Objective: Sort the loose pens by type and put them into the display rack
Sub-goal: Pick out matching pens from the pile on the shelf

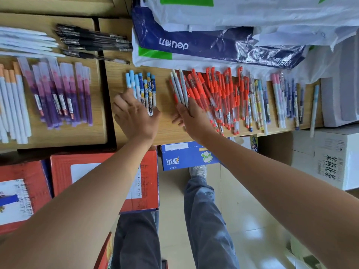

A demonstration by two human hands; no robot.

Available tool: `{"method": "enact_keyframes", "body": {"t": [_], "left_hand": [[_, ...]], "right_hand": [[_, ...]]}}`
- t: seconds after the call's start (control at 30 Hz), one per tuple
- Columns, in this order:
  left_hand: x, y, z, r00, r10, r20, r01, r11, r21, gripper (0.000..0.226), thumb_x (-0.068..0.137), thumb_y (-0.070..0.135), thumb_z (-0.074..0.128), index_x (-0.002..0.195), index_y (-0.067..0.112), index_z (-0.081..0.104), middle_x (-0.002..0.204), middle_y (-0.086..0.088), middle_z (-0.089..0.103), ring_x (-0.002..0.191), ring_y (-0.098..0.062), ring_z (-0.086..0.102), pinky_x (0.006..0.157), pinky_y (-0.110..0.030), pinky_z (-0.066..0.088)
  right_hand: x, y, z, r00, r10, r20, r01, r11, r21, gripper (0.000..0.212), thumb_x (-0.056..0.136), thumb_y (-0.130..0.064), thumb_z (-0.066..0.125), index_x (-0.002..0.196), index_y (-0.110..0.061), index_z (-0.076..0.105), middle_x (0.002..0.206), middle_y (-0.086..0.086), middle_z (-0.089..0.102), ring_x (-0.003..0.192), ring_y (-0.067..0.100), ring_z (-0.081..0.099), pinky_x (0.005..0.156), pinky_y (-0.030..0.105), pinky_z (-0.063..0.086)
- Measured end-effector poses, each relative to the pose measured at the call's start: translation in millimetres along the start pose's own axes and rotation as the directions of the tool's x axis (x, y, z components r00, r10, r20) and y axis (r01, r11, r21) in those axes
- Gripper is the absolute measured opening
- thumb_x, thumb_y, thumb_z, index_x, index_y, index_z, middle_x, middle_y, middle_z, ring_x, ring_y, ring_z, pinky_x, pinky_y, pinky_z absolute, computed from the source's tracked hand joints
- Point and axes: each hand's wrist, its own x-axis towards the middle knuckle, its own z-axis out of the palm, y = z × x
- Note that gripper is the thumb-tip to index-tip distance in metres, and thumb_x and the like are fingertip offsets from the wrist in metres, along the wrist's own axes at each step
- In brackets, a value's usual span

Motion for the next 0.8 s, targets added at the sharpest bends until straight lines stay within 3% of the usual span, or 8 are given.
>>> {"method": "enact_keyframes", "body": {"t": [0.07,0.23,0.33,0.5,0.67,0.8], "left_hand": [[2,-5,-2,1.000,0.004,0.001,-0.004,1.000,0.003,0.071,0.074,0.041,0.067,0.131,0.007,0.040,0.129,-0.017,0.039,0.117,-0.034,0.040,0.092,-0.040,0.038],[4,-10,-8,1.000,-0.010,0.016,0.010,1.000,-0.019,0.072,0.077,0.040,0.069,0.133,0.007,0.038,0.132,-0.017,0.036,0.120,-0.034,0.038,0.091,-0.037,0.035],[5,-14,-8,1.000,-0.006,0.013,0.006,1.000,-0.026,0.072,0.076,0.041,0.069,0.133,0.008,0.038,0.132,-0.016,0.036,0.121,-0.032,0.037,0.092,-0.034,0.033],[5,-23,-8,1.000,0.009,-0.004,-0.009,0.999,-0.034,0.069,0.075,0.044,0.067,0.128,0.009,0.040,0.129,-0.015,0.037,0.120,-0.033,0.039,0.093,-0.035,0.034],[3,-25,-7,0.999,0.032,-0.024,-0.032,0.999,-0.035,0.068,0.075,0.041,0.070,0.128,0.009,0.041,0.130,-0.015,0.038,0.119,-0.032,0.038,0.092,-0.037,0.035],[3,-24,-6,0.999,0.035,-0.020,-0.036,0.999,-0.028,0.071,0.075,0.043,0.072,0.129,0.010,0.040,0.131,-0.015,0.037,0.119,-0.032,0.038,0.091,-0.036,0.035]], "right_hand": [[-1,-4,9,0.998,0.016,0.059,-0.015,1.000,-0.020,0.019,0.103,-0.021,0.037,0.101,-0.003,0.043,0.075,0.004,0.064,0.062,0.021,0.065,0.065,0.041,0.053],[3,-6,34,0.988,0.105,0.114,-0.069,0.958,-0.278,0.026,0.103,-0.030,0.033,0.096,-0.006,0.041,0.074,0.011,0.068,0.053,0.020,0.062,0.051,0.033,0.047],[6,-8,41,0.991,0.112,0.073,-0.066,0.884,-0.462,0.035,0.103,-0.035,0.033,0.106,-0.002,0.044,0.085,0.012,0.064,0.068,0.028,0.059,0.058,0.040,0.047],[3,-10,41,0.995,0.104,0.010,-0.072,0.750,-0.658,0.032,0.101,-0.034,0.038,0.110,-0.004,0.045,0.084,0.008,0.054,0.077,0.029,0.057,0.058,0.034,0.037],[-2,-6,42,0.998,0.041,-0.037,-0.055,0.681,-0.730,0.027,0.096,-0.032,0.046,0.105,-0.007,0.043,0.081,0.005,0.051,0.081,0.032,0.061,0.056,0.032,0.036],[0,-9,40,1.000,0.010,-0.025,-0.026,0.611,-0.791,0.037,0.095,-0.038,0.051,0.112,-0.007,0.038,0.077,0.003,0.048,0.078,0.029,0.060,0.053,0.030,0.036]]}}
